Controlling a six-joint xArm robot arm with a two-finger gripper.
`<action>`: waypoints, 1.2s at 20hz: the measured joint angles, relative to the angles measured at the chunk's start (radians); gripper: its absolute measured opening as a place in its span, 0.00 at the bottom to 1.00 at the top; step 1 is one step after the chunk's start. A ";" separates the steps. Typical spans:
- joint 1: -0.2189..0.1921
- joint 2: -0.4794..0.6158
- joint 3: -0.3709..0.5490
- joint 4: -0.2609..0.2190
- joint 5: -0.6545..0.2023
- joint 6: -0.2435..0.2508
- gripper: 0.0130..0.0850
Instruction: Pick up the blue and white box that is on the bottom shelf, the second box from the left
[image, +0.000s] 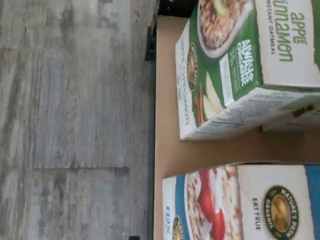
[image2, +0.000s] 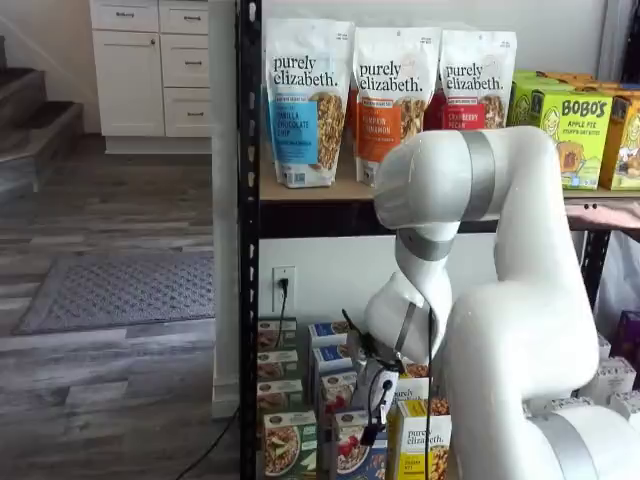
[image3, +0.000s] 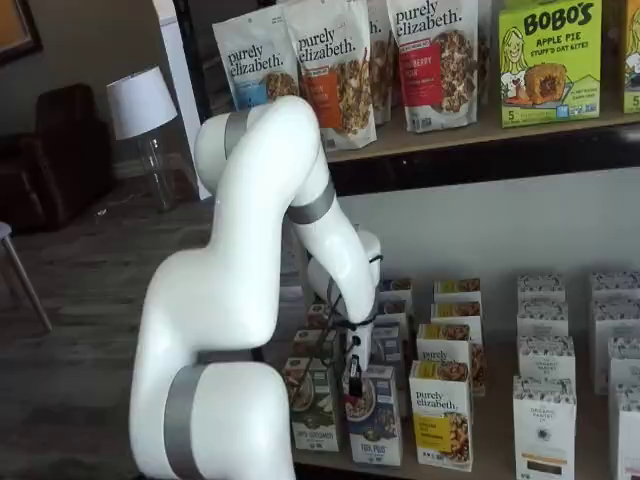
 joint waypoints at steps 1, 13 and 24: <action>-0.001 0.007 -0.008 -0.002 0.002 0.001 1.00; -0.003 0.067 -0.085 0.006 0.006 -0.004 1.00; -0.008 0.122 -0.156 -0.079 0.009 0.071 1.00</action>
